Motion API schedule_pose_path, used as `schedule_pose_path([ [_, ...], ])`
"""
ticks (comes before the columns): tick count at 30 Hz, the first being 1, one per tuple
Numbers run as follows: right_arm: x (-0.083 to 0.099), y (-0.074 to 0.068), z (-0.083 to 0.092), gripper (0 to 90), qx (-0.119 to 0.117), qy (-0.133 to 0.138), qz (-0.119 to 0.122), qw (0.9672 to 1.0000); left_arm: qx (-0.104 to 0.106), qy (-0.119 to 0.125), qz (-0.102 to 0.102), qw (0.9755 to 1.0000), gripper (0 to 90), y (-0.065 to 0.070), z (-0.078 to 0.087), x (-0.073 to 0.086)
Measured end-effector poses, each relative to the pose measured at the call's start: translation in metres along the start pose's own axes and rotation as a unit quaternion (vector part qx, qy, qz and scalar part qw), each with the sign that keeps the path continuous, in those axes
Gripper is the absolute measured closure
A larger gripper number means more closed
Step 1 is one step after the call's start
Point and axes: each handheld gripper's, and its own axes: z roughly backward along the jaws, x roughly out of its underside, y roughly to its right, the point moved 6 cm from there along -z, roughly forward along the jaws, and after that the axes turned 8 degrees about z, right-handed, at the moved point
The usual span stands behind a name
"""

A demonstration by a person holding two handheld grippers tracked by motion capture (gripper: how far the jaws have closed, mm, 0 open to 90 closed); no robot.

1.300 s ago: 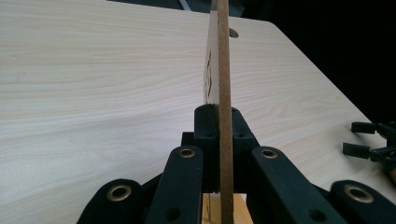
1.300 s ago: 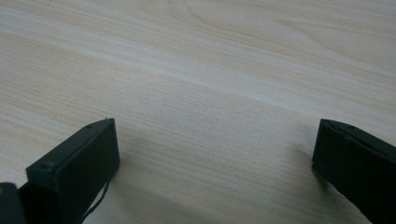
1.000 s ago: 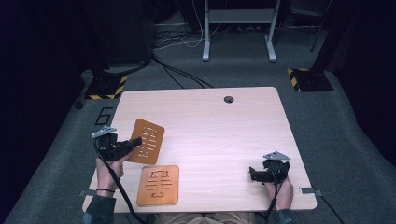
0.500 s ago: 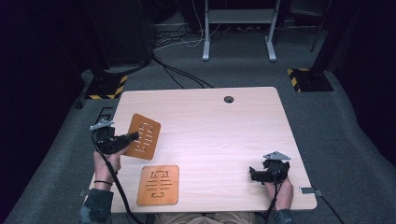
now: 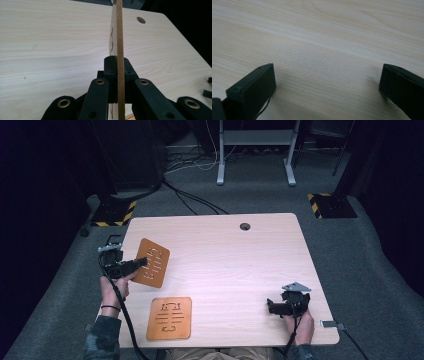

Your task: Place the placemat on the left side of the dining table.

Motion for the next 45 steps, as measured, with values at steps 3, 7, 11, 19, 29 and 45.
schedule_pose_path([
  [3,0.0,0.0,0.0,0.0,0.0,0.0,0.0,1.0,-0.005,-0.005,0.007,1.0,86.0,-0.004,-0.003,-0.002],
  [7,0.0,0.0,0.0,0.0,0.001,0.0,0.001,1.0,-0.012,-0.008,0.014,0.9998,86.0,-0.01,-0.008,-0.004],
  [11,0.0,0.0,0.0,0.0,0.0,0.0,0.0,1.0,-0.029,-0.021,0.037,0.9987,86.0,-0.023,-0.018,-0.006],
  [19,0.0,0.0,0.0,0.0,0.0,0.0,0.0,1.0,-0.051,-0.039,0.066,0.9957,86.0,-0.046,-0.034,-0.006],
  [29,0.0,0.0,0.0,0.0,0.0,0.0,0.0,1.0,-0.074,-0.058,0.094,0.9911,84.1,-0.07,-0.044,-0.01],
  [45,0.0,0.0,0.0,0.0,0.0,0.0,0.0,1.0,-0.126,-0.097,0.053,0.9858,76.1,-0.084,-0.052,-0.018],
])
